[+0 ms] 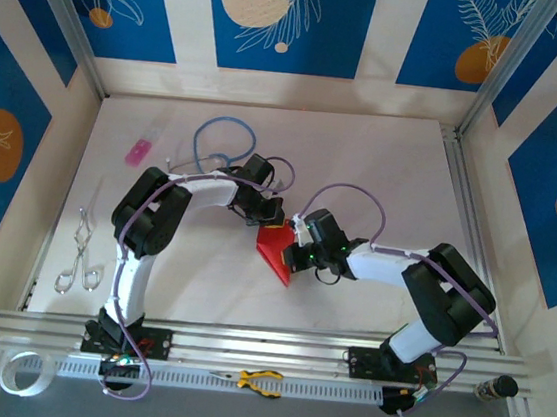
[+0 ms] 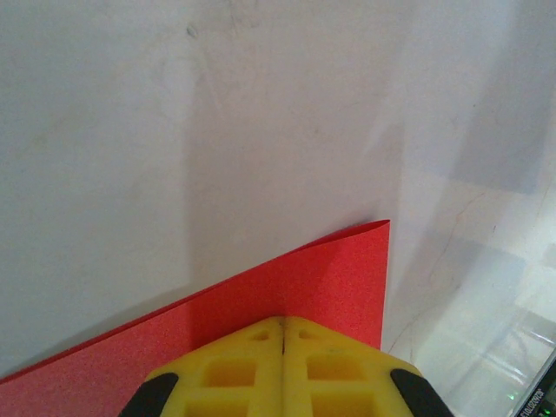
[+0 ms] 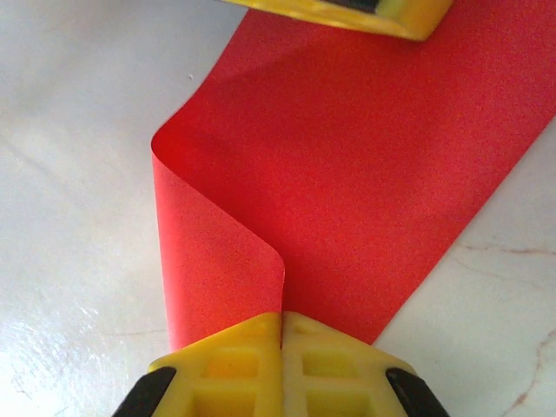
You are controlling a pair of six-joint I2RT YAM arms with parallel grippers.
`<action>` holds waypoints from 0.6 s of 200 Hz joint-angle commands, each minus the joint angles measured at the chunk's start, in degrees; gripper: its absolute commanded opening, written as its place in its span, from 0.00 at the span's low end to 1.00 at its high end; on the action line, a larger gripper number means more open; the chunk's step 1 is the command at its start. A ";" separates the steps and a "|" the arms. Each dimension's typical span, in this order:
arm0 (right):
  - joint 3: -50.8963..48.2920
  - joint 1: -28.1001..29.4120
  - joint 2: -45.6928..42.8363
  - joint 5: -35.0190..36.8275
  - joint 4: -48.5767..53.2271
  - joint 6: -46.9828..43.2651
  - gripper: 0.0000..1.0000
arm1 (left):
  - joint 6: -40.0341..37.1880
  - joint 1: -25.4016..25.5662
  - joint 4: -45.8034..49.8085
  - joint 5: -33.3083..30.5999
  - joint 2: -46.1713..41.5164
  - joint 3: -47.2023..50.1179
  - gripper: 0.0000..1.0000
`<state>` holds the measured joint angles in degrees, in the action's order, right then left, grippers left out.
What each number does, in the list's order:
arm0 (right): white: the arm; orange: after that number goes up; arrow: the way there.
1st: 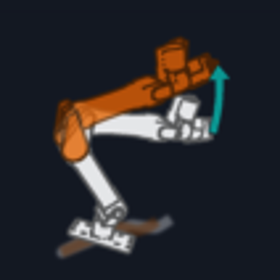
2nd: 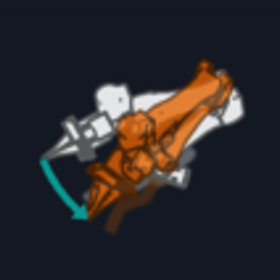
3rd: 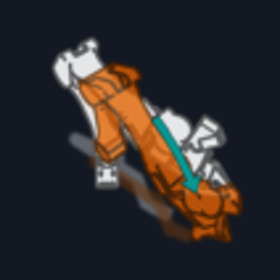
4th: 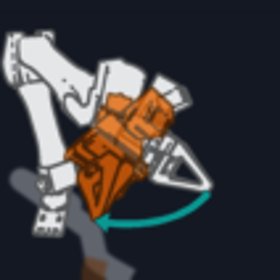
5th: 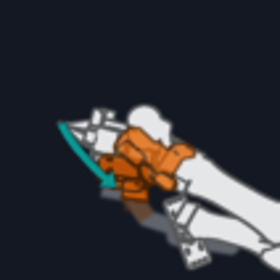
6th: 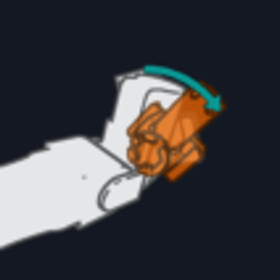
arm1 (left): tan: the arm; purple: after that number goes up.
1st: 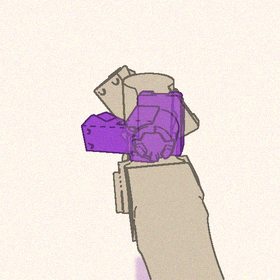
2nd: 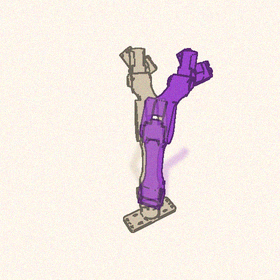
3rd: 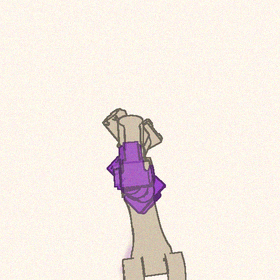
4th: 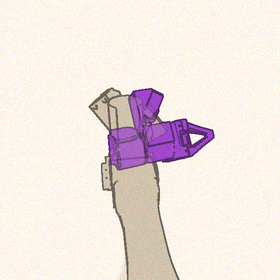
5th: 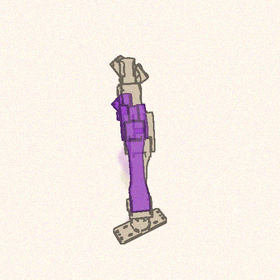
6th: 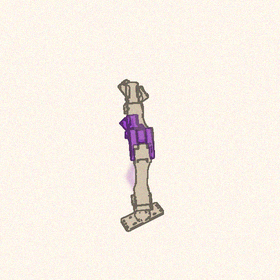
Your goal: Fold a paper plane with a square sheet of paper (pick it up from the middle)
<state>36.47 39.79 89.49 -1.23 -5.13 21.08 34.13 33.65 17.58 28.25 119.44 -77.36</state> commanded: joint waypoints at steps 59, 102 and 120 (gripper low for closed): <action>1.94 -0.15 1.91 0.49 0.97 -0.96 0.02 | -0.16 0.41 2.80 -1.88 0.64 1.42 0.00; 1.29 -0.04 1.65 0.31 0.98 -0.79 0.02 | -0.12 0.42 2.81 -1.84 0.81 1.17 0.00; 1.06 -0.06 1.63 0.42 0.64 -0.46 0.02 | -0.16 0.44 2.98 -1.88 0.91 1.07 0.00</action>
<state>37.30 39.72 90.98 -1.21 -4.86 21.08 34.13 33.65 17.56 28.23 119.44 -77.32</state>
